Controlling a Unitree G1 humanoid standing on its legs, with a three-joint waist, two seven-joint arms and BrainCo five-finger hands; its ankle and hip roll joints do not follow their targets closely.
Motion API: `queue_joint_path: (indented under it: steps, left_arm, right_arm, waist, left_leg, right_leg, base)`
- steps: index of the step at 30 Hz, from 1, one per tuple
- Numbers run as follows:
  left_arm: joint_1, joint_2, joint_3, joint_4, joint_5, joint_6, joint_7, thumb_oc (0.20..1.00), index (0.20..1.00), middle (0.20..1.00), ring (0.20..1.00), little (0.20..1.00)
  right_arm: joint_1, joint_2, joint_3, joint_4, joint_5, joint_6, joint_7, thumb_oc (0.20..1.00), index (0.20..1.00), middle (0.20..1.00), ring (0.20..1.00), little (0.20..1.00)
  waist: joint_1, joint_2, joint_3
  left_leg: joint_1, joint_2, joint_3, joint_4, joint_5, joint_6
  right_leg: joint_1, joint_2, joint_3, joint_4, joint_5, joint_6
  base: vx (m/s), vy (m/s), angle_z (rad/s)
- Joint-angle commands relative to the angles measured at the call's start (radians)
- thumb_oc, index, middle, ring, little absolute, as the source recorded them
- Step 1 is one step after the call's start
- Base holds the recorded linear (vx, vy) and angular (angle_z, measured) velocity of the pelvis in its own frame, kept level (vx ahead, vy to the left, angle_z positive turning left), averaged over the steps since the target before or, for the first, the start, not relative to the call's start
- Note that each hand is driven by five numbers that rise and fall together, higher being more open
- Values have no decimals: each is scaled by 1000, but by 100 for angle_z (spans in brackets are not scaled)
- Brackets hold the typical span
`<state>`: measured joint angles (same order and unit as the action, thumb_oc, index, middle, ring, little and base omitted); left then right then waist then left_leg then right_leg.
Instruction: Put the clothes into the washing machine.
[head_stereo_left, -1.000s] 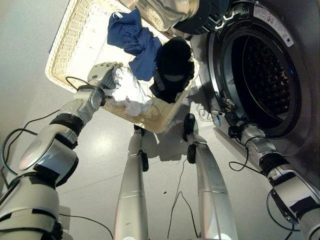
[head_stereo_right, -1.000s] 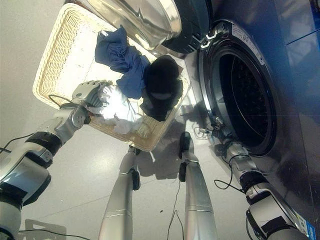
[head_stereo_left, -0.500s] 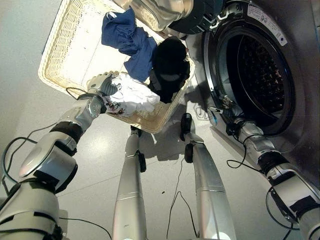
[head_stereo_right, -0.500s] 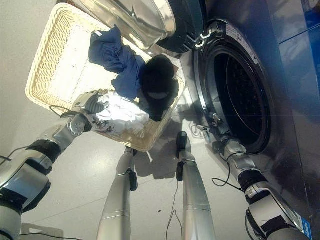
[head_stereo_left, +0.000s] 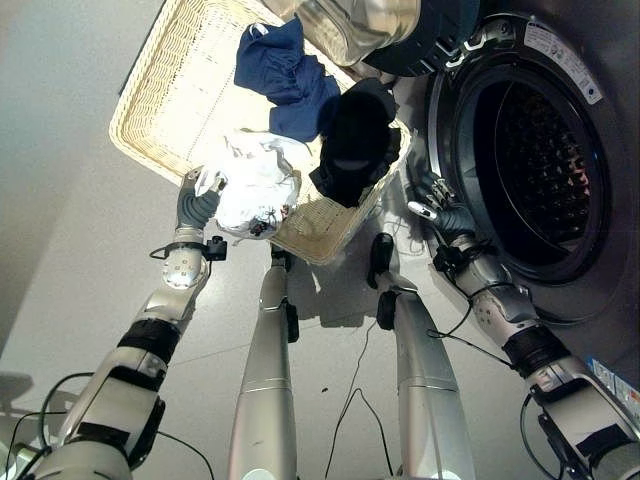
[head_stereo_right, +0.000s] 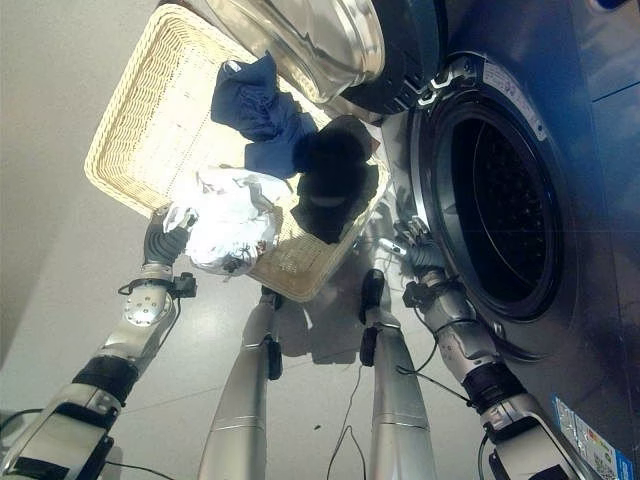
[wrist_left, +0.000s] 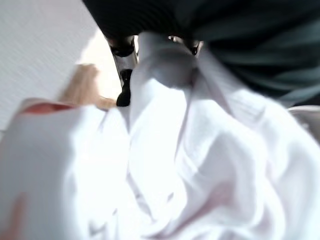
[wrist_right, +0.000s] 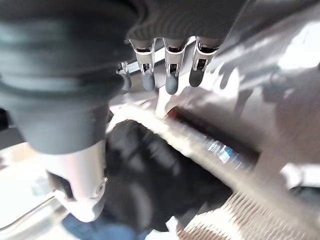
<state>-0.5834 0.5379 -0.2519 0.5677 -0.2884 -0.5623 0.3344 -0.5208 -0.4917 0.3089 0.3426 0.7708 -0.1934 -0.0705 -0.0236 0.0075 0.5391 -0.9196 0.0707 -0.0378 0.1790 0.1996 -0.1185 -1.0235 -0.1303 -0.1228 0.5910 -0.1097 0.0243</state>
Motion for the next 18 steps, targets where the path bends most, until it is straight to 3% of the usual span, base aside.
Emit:
queue_joint_path:
  steps: [1,7,13,18]
  left_arm:
    - [-28,-23,39,-162,66,-146,-12,200,200,200,200,200]
    - [5,-38,27,-378,144,-120,-56,200,200,200,200,200]
    - [-37,-34,-11,-422,182,-83,-75,200,200,200,200,200]
    - [-73,-37,-40,-434,187,-56,-91,200,200,200,200,200]
  right_arm:
    - [65,25,-27,-140,51,-33,50,1000,1000,1000,1000,1000]
    - [83,50,-19,-294,115,12,152,1000,1000,1000,1000,1000]
    - [26,74,35,-357,222,86,251,1000,1000,1000,1000,1000]
    - [-33,98,91,-382,269,121,273,1000,1000,1000,1000,1000]
  waist:
    - [25,-24,-19]
    - [36,-16,-19]
    - [45,-9,-19]
    - [56,1,-19]
  left_leg:
    - [-19,-66,11,135,-146,16]
    - [-17,-76,6,128,-143,28]
    - [-12,-81,3,124,-133,31]
    - [0,-86,3,122,-129,30]
  right_leg:
    - [55,35,-2,-207,145,107]
    - [52,24,-16,-204,147,108]
    - [56,20,-23,-204,151,110]
    - [65,12,-34,-205,154,109]
  base:
    - [0,0,0]
    - [6,-10,2]
    - [7,-20,1]
    - [11,-26,5]
